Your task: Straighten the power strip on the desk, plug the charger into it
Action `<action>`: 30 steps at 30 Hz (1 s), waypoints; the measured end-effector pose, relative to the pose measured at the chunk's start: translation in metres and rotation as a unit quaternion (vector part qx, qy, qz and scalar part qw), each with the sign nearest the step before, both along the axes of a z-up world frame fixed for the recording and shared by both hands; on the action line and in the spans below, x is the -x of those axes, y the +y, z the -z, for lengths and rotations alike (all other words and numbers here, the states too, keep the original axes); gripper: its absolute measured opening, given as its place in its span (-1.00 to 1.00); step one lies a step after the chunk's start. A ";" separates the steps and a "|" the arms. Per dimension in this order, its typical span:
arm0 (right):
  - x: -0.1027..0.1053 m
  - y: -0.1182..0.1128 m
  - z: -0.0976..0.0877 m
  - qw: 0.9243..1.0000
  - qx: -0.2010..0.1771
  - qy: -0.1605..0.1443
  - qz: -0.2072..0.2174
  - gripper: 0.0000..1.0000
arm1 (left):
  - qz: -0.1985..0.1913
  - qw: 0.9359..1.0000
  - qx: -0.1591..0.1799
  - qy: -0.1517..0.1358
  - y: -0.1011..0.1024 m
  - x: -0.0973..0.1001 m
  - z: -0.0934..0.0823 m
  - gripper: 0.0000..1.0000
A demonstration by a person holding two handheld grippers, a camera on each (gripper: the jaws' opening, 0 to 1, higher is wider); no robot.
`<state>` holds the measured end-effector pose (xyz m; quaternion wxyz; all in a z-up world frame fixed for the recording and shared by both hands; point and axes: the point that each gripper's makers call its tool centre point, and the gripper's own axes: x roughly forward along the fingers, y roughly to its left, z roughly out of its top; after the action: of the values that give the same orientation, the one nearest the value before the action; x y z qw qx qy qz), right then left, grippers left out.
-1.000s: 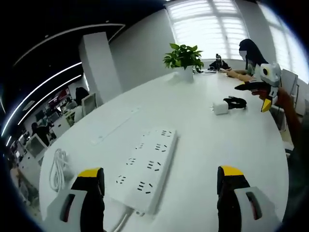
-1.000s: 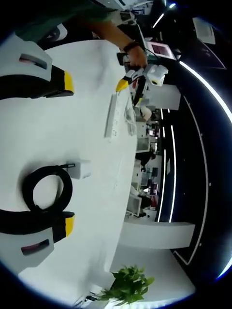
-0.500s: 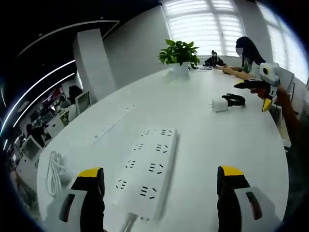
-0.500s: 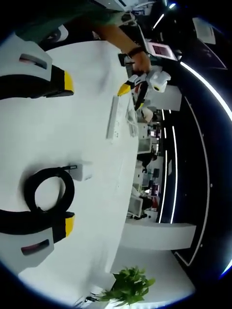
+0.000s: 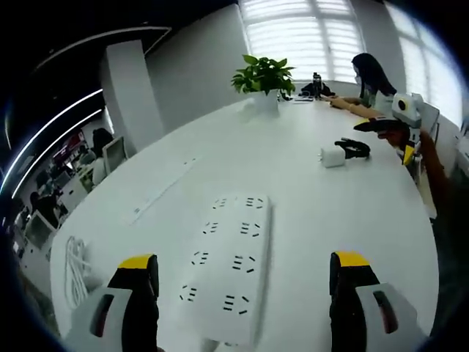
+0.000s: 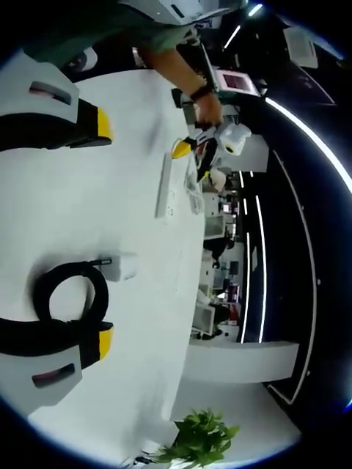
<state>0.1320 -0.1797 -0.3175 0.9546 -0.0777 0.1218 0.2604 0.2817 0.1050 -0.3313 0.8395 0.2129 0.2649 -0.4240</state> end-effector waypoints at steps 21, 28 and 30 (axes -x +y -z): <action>-0.001 0.004 0.002 1.000 0.005 0.006 -0.004 0.94 | 0.033 0.999 -0.010 0.035 -0.007 -0.015 0.016 0.99; 0.001 0.006 0.002 1.000 -0.001 0.009 -0.009 0.94 | 0.047 0.997 -0.002 0.056 -0.012 -0.018 0.022 0.99; 0.001 0.006 0.001 1.000 -0.006 0.007 -0.010 0.94 | 0.048 0.997 0.009 0.063 -0.015 -0.019 0.022 0.99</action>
<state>0.1305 -0.1739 -0.3185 0.9516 -0.0715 0.1265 0.2708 0.3004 0.0904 -0.3529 0.8015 0.1912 0.3027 -0.4789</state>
